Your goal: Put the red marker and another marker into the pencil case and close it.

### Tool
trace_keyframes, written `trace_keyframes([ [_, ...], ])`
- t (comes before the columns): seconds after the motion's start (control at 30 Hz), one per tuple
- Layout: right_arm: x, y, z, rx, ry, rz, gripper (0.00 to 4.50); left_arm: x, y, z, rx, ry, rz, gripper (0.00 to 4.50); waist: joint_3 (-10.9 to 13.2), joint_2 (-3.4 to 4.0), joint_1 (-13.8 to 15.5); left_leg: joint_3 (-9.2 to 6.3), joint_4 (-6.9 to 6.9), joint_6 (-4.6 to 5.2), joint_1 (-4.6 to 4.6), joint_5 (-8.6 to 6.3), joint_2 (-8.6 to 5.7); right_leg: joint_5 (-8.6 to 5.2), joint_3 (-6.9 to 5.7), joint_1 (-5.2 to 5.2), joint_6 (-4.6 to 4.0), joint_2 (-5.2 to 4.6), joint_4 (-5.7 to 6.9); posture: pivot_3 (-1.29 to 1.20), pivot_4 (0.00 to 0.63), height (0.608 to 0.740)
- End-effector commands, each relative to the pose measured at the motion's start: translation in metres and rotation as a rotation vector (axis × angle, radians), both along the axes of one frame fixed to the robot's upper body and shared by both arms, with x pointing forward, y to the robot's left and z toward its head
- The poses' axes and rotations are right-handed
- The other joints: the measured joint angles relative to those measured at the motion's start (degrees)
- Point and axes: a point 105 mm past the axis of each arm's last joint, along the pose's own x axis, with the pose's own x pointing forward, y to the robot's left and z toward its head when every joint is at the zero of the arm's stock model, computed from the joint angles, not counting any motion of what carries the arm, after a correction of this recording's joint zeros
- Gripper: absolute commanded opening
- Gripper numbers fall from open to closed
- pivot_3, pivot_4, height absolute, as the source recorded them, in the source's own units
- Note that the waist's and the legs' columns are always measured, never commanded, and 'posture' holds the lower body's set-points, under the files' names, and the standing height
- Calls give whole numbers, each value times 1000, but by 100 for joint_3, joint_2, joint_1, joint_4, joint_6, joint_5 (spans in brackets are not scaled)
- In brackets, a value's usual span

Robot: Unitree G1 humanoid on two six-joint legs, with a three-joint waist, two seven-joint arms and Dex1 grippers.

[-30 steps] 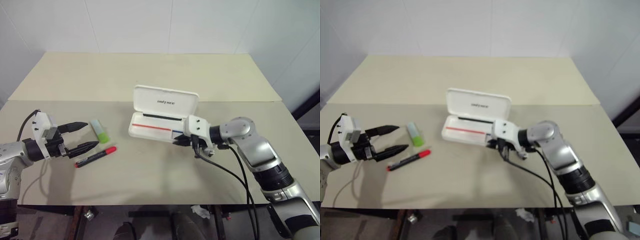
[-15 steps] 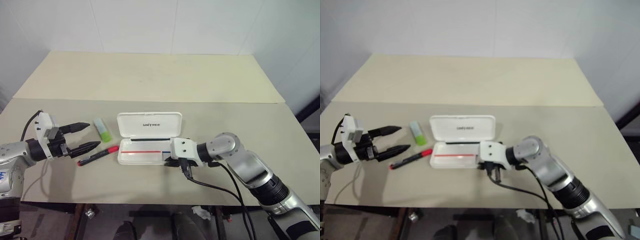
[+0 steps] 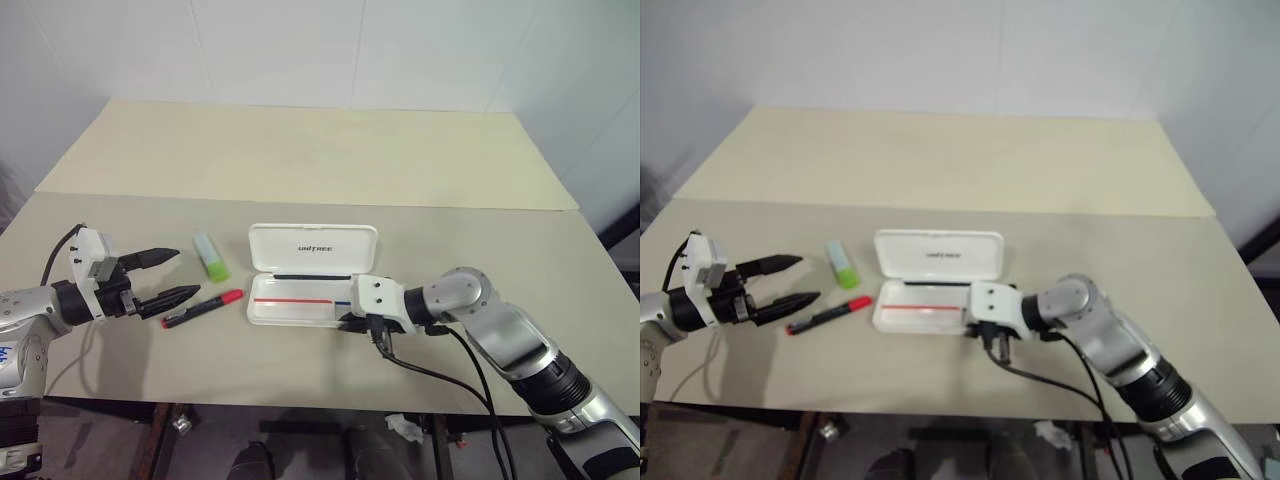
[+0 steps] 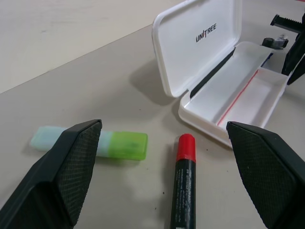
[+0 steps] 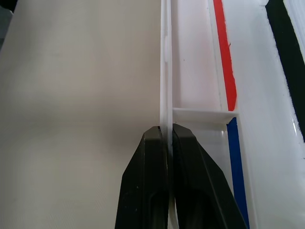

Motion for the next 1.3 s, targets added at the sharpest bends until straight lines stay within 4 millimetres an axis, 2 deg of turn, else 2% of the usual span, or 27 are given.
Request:
trace_keyframes([
  [0.03,1,-4,6,19,-38,-4,31,-1,-4,9,0,-47,-23,4500,0,0,4,0,0,0,0,0,0,0,0,0,0,0,0,0,150,740],
  [0.2,0,-4,3,25,-37,-4,31,0,-6,9,0,-48,-30,4500,0,0,4,1,0,0,0,0,0,0,0,0,-1,0,0,0,150,740],
  [0.33,0,-2,4,51,-45,-2,1177,0,-6,9,0,-49,-33,4500,0,0,1,1,0,0,0,0,0,0,0,0,0,0,0,0,150,740],
  [0.53,-4,-2,10,86,-33,16,3319,0,-7,10,0,-50,-36,4500,0,0,4,1,1,0,0,0,0,0,0,0,0,0,0,0,150,740],
  [0.63,-1,-1,22,159,-62,16,4373,1,-8,9,0,-50,-37,4500,0,-1,2,1,1,0,0,0,0,0,0,0,0,0,0,0,150,740],
  [0.77,-2,-3,41,248,-94,39,4474,1,-8,9,-3,-52,-32,4500,-1,-1,4,1,2,0,1,0,0,0,-1,1,0,0,1,0,150,740],
  [0.97,-1,-18,53,276,-129,67,4474,2,-7,10,-14,-65,6,4500,-1,-2,7,1,2,0,0,0,0,0,0,2,1,0,0,0,150,740],
  [1.2,14,-47,48,235,-164,-13,4474,-4,3,-2,-14,-48,118,4500,-1,-2,-1,3,1,0,1,0,1,0,0,2,0,0,0,0,150,740],
  [1.3,18,-53,48,238,-171,-44,4474,-9,5,-11,-1,-2,138,4500,-1,-2,-4,3,3,0,1,0,1,0,2,2,0,-1,0,0,150,740],
])
